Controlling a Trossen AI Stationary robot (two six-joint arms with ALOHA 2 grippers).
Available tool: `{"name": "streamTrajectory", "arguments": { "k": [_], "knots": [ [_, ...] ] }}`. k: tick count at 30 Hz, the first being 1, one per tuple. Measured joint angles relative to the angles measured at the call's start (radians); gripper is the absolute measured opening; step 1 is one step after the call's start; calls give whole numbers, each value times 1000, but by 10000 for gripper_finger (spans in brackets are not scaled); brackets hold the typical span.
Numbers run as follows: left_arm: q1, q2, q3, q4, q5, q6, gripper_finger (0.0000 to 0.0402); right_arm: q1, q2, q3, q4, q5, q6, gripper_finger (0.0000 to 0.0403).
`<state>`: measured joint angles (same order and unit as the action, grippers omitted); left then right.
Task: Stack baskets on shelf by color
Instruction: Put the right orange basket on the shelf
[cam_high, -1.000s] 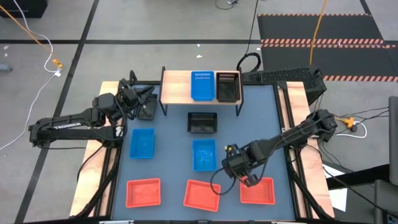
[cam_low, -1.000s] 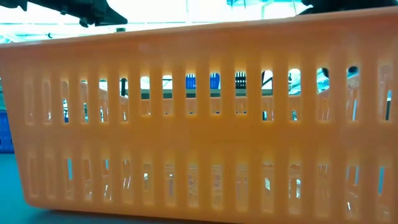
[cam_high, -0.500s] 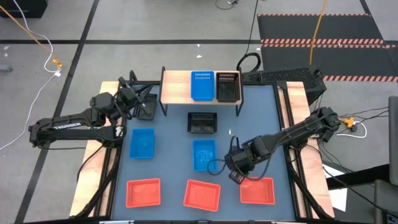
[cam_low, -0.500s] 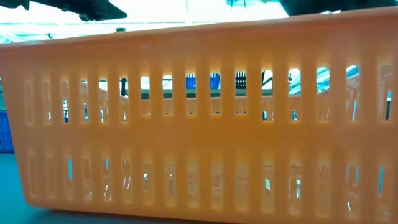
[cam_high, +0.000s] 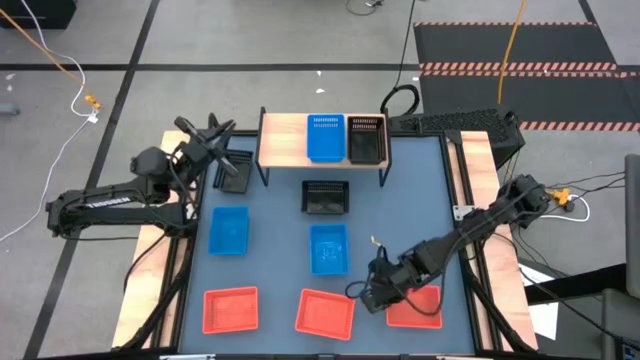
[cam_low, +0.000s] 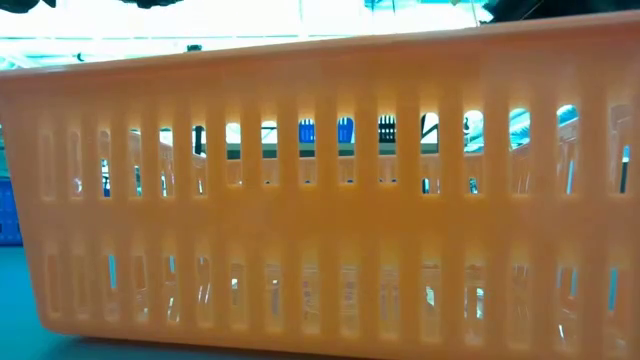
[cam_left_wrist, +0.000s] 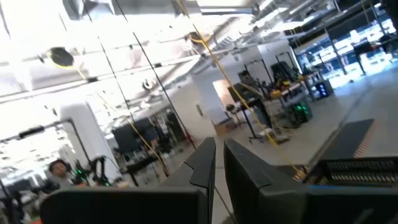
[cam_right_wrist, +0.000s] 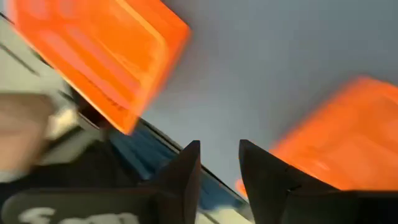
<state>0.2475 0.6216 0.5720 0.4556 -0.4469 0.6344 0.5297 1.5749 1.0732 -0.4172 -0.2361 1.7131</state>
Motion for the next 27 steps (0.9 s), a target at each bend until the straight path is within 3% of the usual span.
{"name": "streamTrajectory", "arguments": {
  "k": [6,15,23,27],
  "knots": [
    [0,0,0,57,38,18,37,15,0,-53,-31,-2,194,136],
    [0,46,0,126,240,16,37,34,-22,-51,125,-2,286,139],
    [0,126,0,239,271,38,37,79,-35,-51,4,-108,471,121],
    [1,145,0,258,271,45,37,96,-35,-51,-7,-110,508,107]
  ]
}}
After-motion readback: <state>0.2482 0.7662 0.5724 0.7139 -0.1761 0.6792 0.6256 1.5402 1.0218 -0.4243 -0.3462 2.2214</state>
